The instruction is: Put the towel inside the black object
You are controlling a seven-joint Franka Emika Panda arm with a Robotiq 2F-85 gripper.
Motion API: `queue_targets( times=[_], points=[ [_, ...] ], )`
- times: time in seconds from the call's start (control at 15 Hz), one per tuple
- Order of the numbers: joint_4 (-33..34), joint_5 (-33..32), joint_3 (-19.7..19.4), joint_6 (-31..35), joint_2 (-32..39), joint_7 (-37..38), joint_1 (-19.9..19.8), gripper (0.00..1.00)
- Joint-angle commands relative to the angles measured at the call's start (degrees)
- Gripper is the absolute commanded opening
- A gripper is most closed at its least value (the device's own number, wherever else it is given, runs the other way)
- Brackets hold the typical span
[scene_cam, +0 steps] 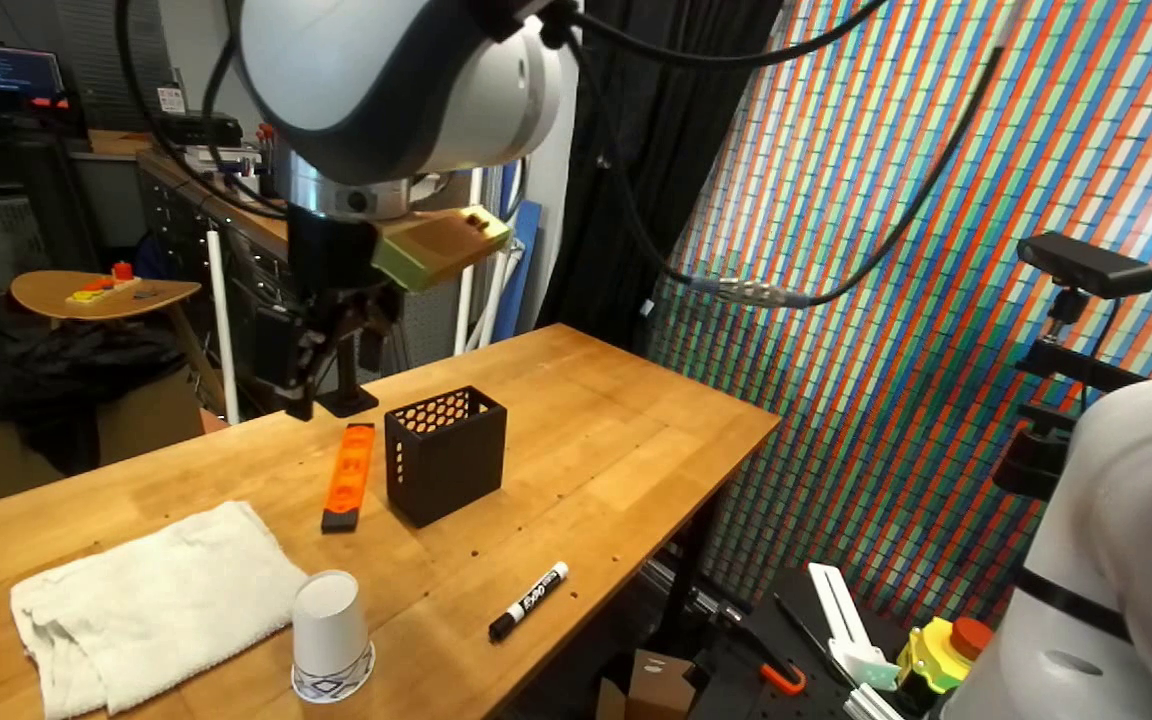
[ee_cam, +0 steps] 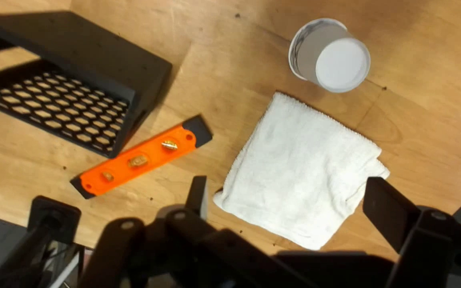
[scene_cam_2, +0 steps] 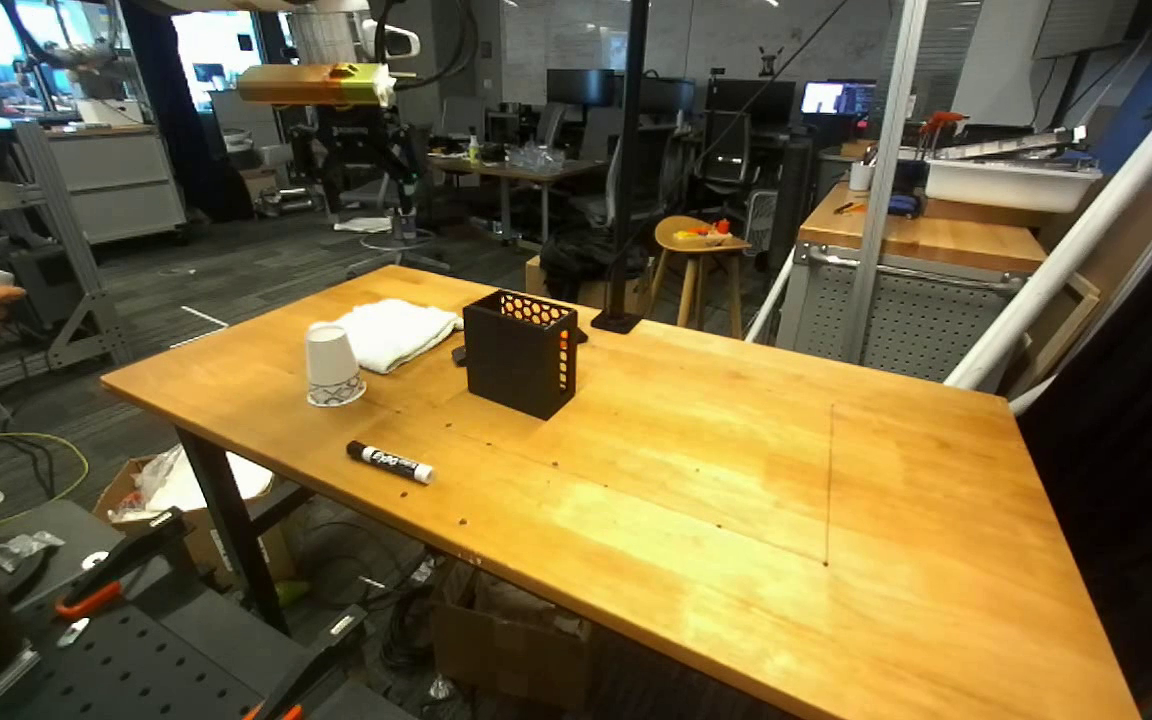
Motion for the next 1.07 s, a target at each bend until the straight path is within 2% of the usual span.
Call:
queue_targets(
  times=[0.0, 0.33, 0.67, 1.0],
  points=[
    [10.9, -1.5, 0.8, 2.4, 11.1, -4.9, 0.9, 1.00],
    [18.8, -2.2, 2.1, 6.0, 22.5, -9.9, 1.9, 1.00],
    [26.6, -7.7, 2.1, 10.7, 34.5, -12.6, 4.1, 1.00],
    [34.1, -9.8, 2.8, 11.4, 44.9, -14.9, 5.7, 1.00]
  ],
)
